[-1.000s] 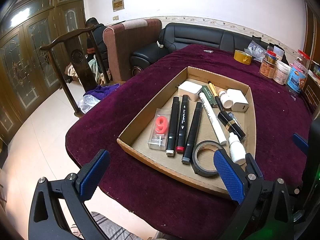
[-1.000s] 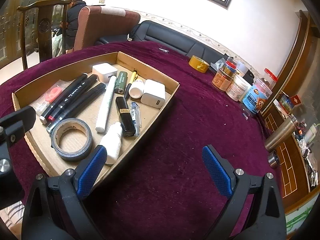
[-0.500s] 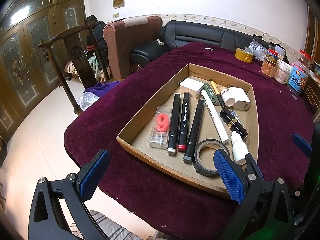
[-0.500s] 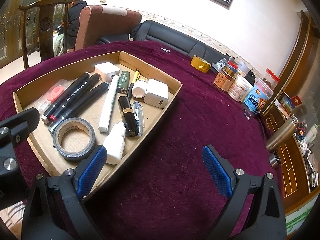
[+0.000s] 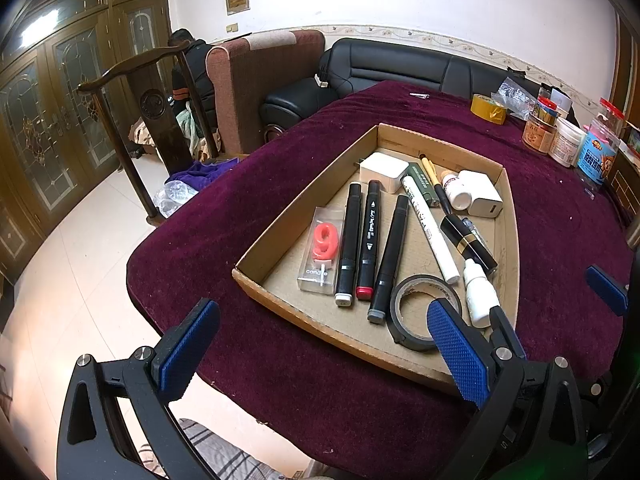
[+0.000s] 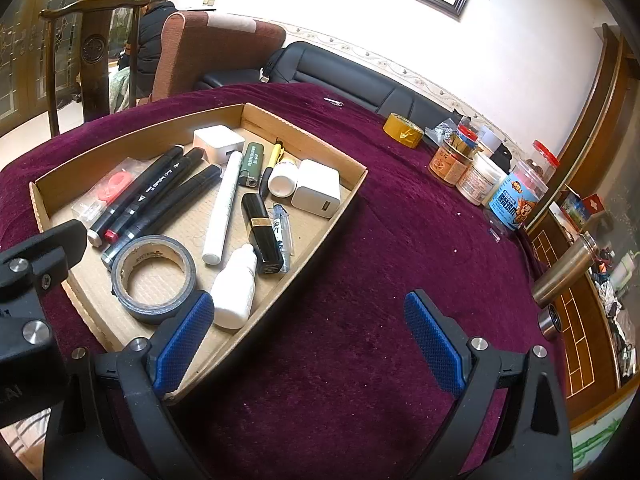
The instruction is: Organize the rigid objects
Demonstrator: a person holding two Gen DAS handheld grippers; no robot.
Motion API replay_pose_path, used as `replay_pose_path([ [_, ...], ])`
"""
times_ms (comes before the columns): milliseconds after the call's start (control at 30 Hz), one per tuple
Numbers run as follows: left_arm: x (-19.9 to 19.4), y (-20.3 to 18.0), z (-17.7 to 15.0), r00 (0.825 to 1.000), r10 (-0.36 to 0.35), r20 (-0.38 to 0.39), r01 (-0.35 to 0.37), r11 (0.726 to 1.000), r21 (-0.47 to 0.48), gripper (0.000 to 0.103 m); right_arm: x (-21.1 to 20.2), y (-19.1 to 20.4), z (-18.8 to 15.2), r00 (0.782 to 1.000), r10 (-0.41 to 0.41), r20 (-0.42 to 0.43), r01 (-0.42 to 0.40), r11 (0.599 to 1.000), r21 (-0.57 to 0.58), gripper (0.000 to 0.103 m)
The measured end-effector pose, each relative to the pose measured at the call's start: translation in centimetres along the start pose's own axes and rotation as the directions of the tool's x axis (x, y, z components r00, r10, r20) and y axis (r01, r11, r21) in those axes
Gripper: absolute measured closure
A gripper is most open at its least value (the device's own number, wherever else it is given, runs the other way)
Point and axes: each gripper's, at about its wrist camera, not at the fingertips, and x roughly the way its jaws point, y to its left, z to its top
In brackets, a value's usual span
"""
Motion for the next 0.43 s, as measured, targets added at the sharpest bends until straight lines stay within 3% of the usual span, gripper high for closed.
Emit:
replay_pose_path([
  [433, -0.3, -0.09, 0.01, 1.0, 0.009, 0.005, -0.009, 1.0, 0.0, 0.001, -0.4, -0.33, -0.1, 1.0, 0.007, 0.012, -0.007, 1.0, 0.008, 0.006],
])
